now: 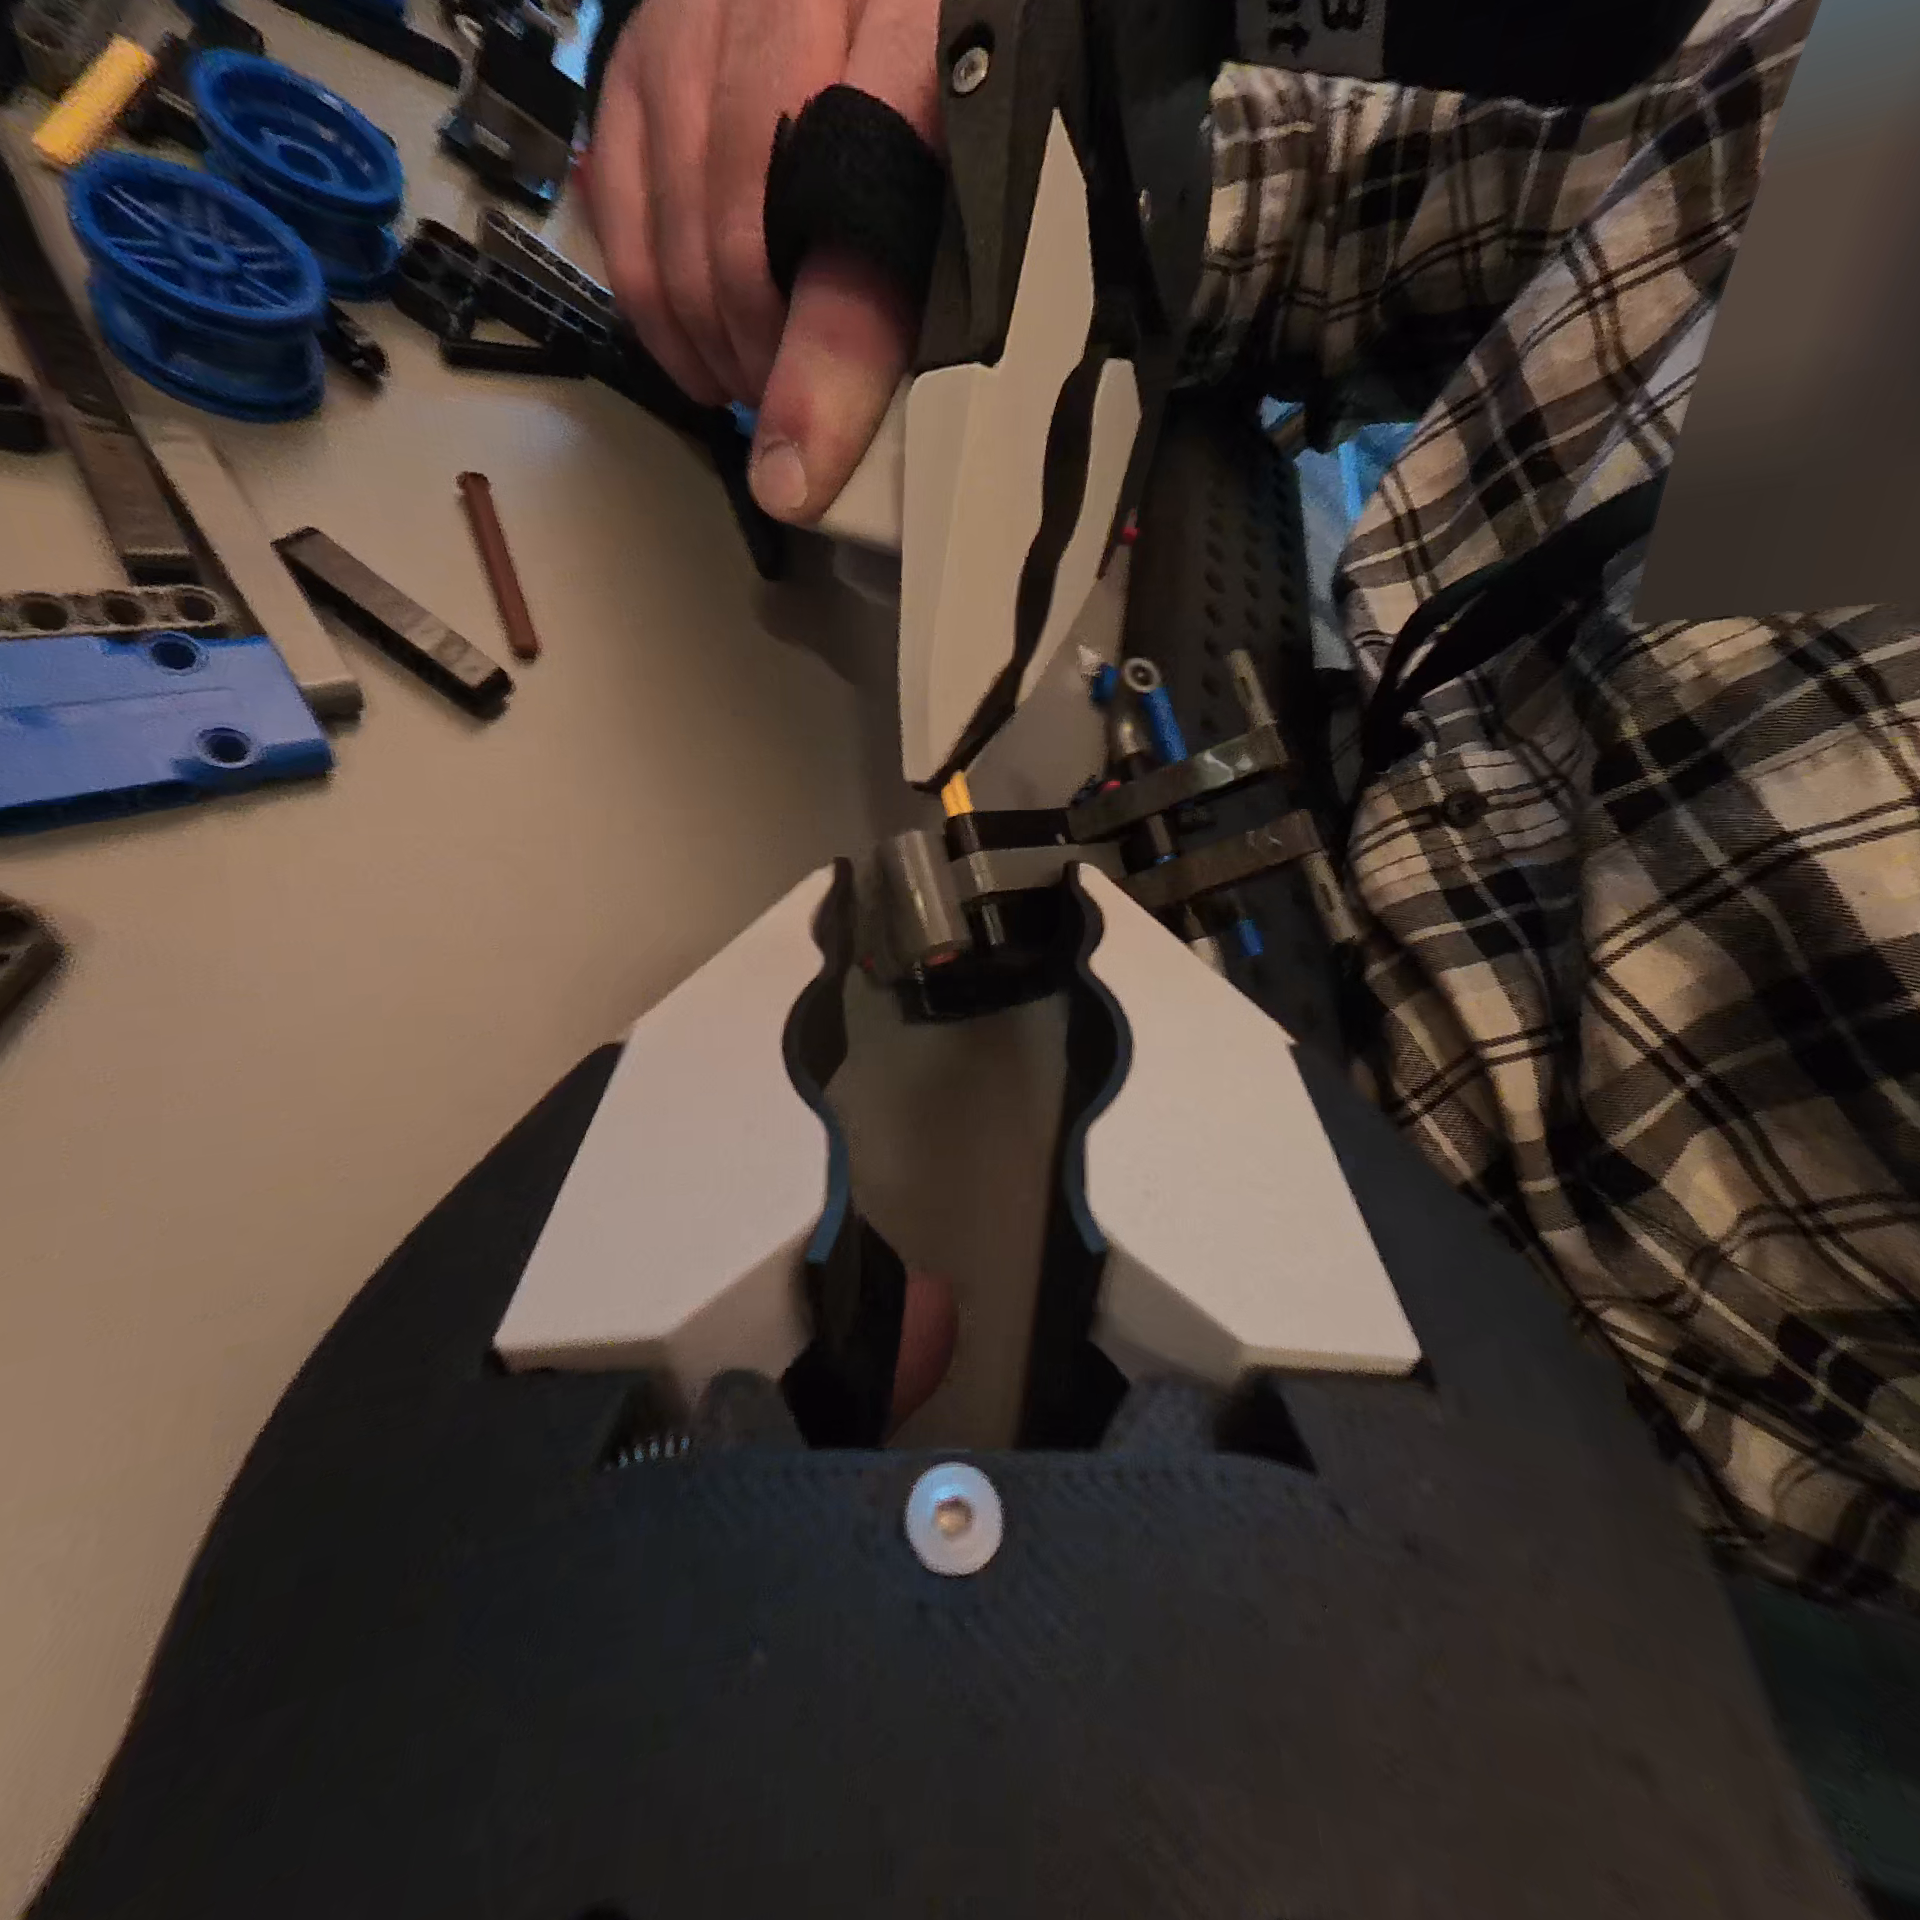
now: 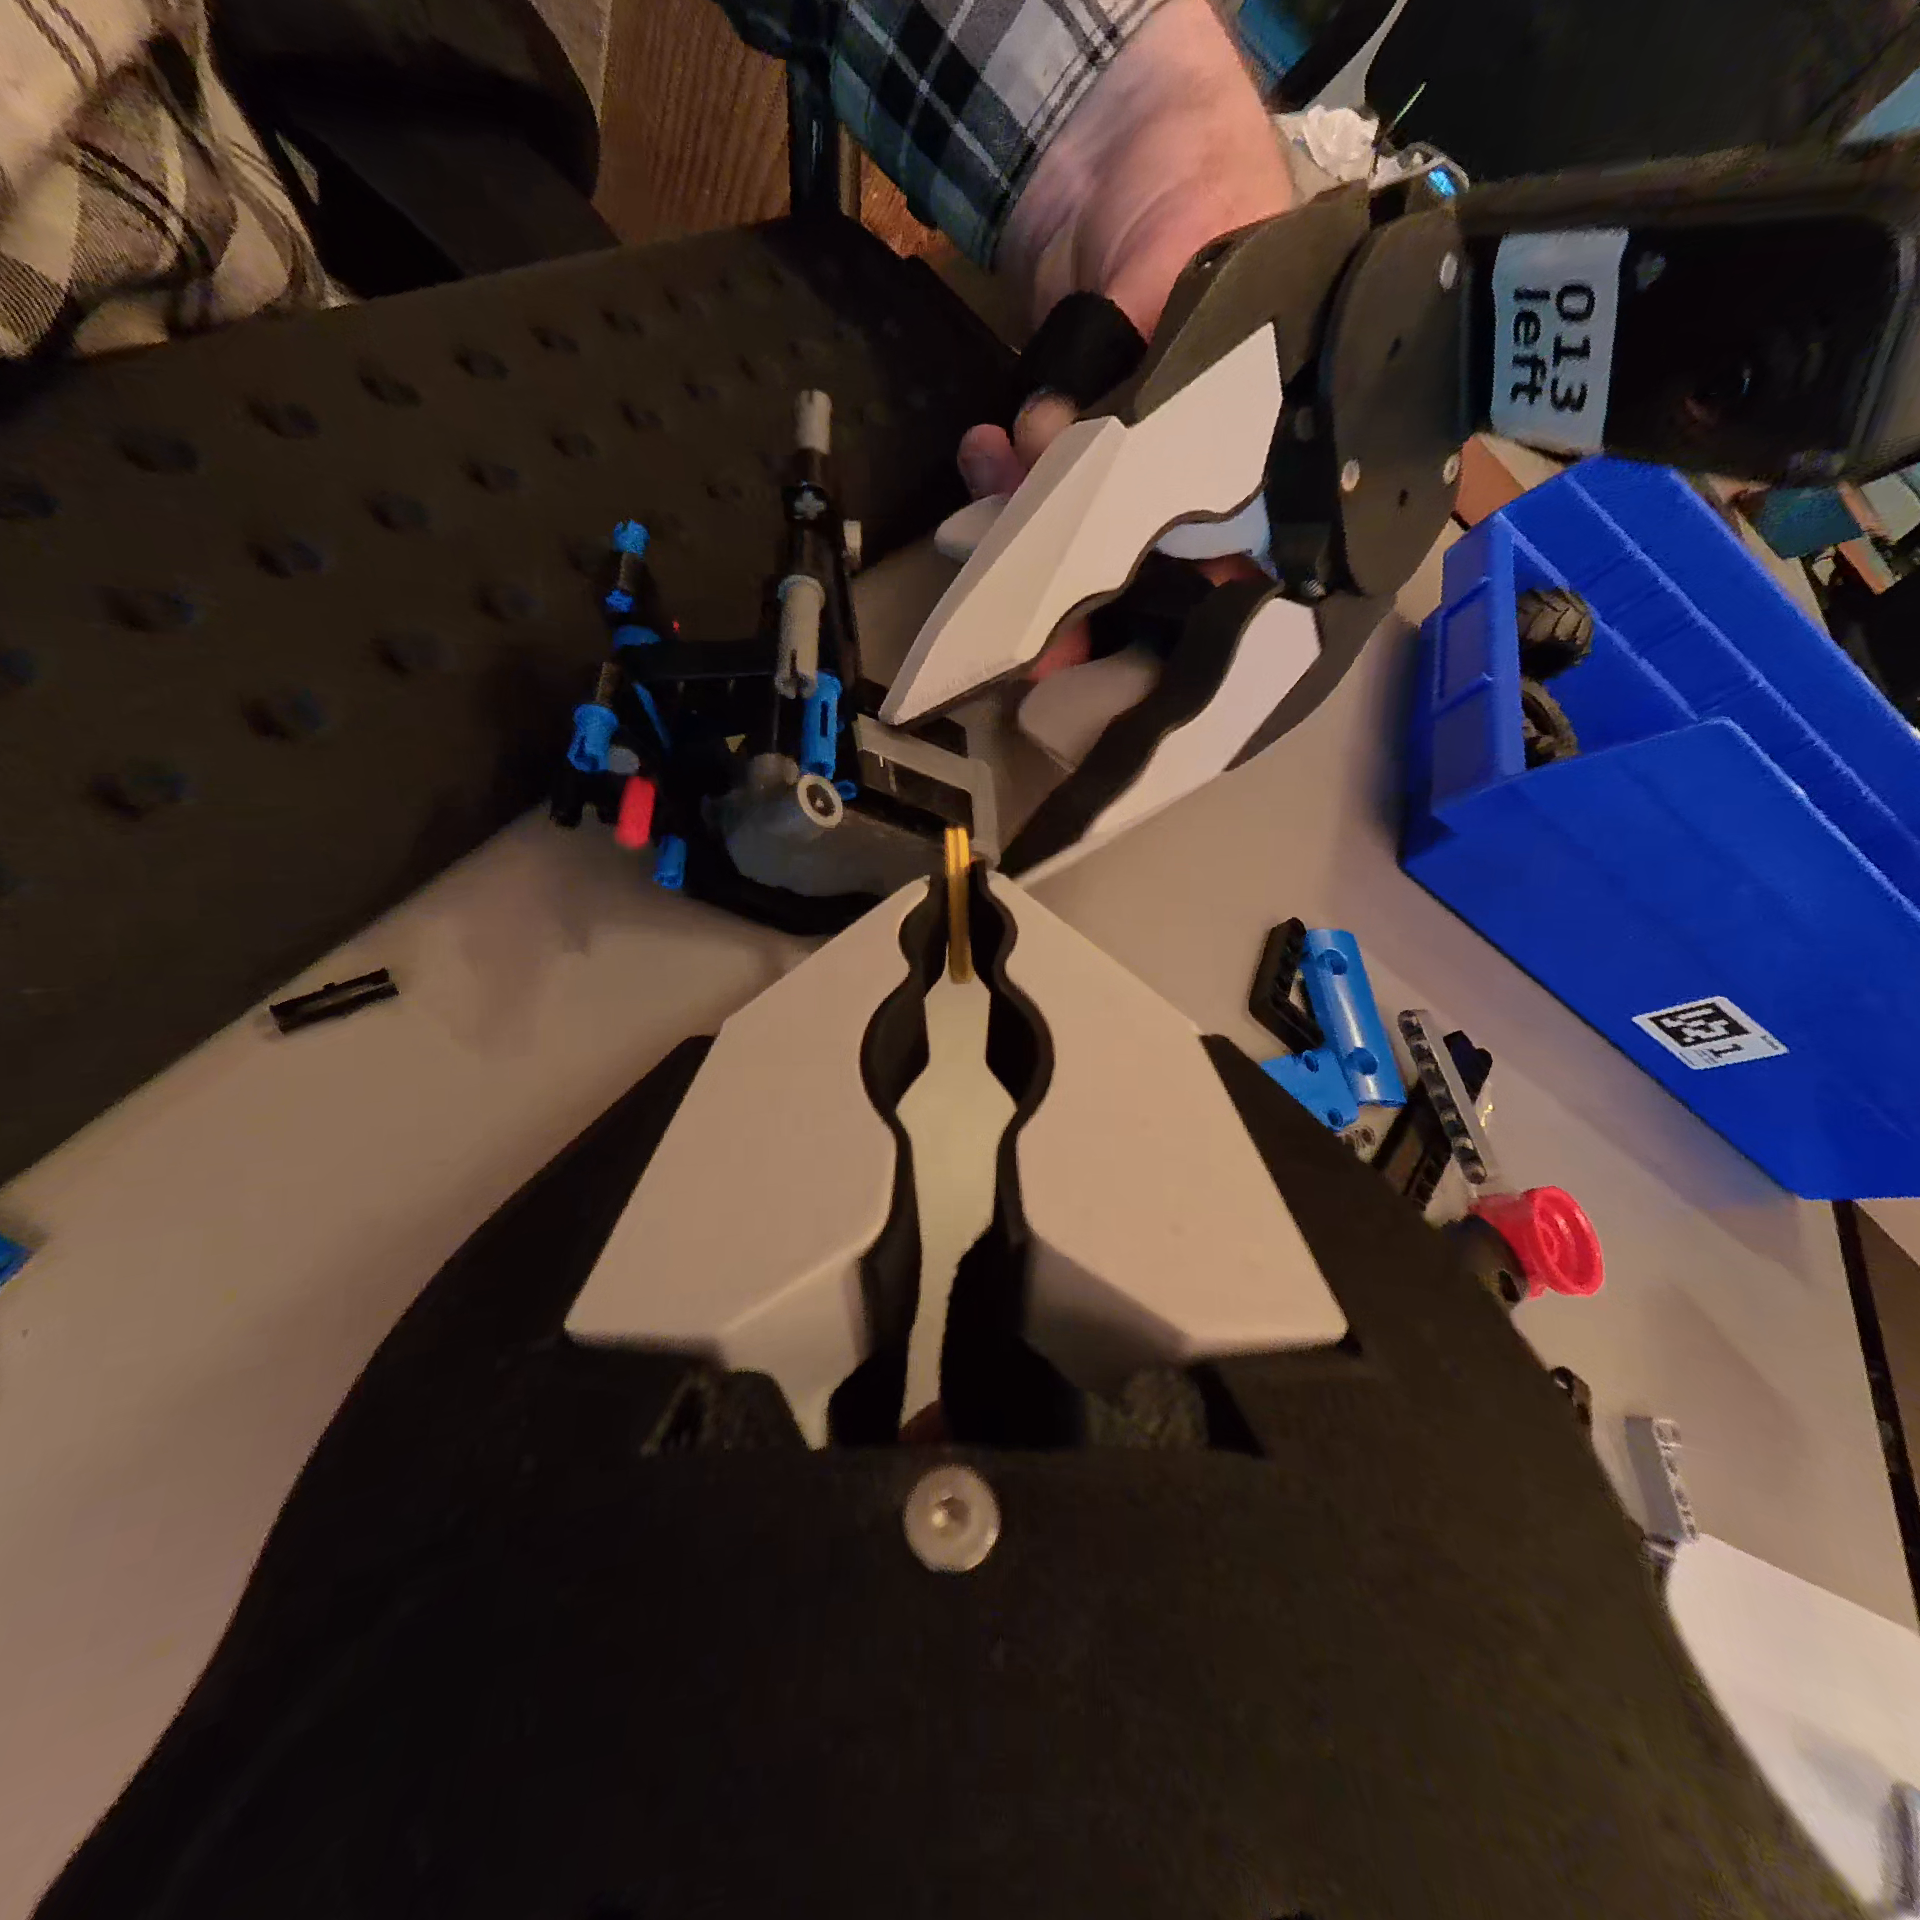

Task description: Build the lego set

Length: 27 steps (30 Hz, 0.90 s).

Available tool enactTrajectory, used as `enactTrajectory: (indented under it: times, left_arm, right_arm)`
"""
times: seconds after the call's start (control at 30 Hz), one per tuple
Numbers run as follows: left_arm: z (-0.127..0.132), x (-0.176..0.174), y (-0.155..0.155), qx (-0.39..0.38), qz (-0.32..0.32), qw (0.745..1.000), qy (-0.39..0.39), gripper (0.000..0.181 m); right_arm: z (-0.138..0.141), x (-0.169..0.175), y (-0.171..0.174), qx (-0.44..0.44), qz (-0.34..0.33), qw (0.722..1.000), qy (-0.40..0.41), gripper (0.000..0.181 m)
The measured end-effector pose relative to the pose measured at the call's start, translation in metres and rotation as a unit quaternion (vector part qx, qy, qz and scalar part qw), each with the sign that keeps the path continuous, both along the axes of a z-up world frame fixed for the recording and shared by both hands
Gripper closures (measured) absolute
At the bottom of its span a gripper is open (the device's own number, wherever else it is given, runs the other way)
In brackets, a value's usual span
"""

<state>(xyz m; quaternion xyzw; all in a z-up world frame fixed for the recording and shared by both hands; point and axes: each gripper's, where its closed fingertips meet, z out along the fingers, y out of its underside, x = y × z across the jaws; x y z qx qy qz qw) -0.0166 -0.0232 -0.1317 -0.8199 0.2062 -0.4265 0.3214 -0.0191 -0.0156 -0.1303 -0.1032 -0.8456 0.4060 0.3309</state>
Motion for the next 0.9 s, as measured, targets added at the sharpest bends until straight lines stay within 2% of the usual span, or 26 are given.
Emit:
enactTrajectory:
  times: [0.03, 0.17, 0.37, 0.43, 0.67, 0.9]
  left_arm:
    - [-0.001, -0.004, 0.003, 0.014, 0.010, 1.000, 0.016, 0.138]
    - [0.009, -0.004, -0.004, 0.066, 0.014, 0.996, 0.052, 0.136]
    - [0.009, 0.000, 0.004, 0.099, 0.029, 0.992, 0.072, 0.142]
    - [0.004, 0.005, 0.005, 0.100, 0.026, 0.991, 0.079, 0.142]
    - [0.001, 0.013, 0.003, 0.094, 0.016, 0.992, 0.078, 0.143]
    - [0.001, 0.016, 0.002, 0.099, 0.007, 0.993, 0.071, 0.145]
  right_arm:
    - [-0.001, 0.002, 0.001, -0.005, 0.001, 1.000, -0.002, 0.178]
    - [0.000, 0.003, 0.010, -0.014, -0.013, 0.999, -0.026, 0.177]
    - [-0.006, 0.010, 0.022, 0.005, -0.032, 0.997, -0.066, 0.171]
    - [-0.003, 0.012, 0.026, 0.002, -0.041, 0.997, -0.069, 0.177]
    - [-0.005, 0.019, 0.024, -0.013, -0.055, 0.994, -0.093, 0.177]
    - [-0.004, 0.023, 0.022, 0.030, -0.075, 0.995, -0.057, 0.180]
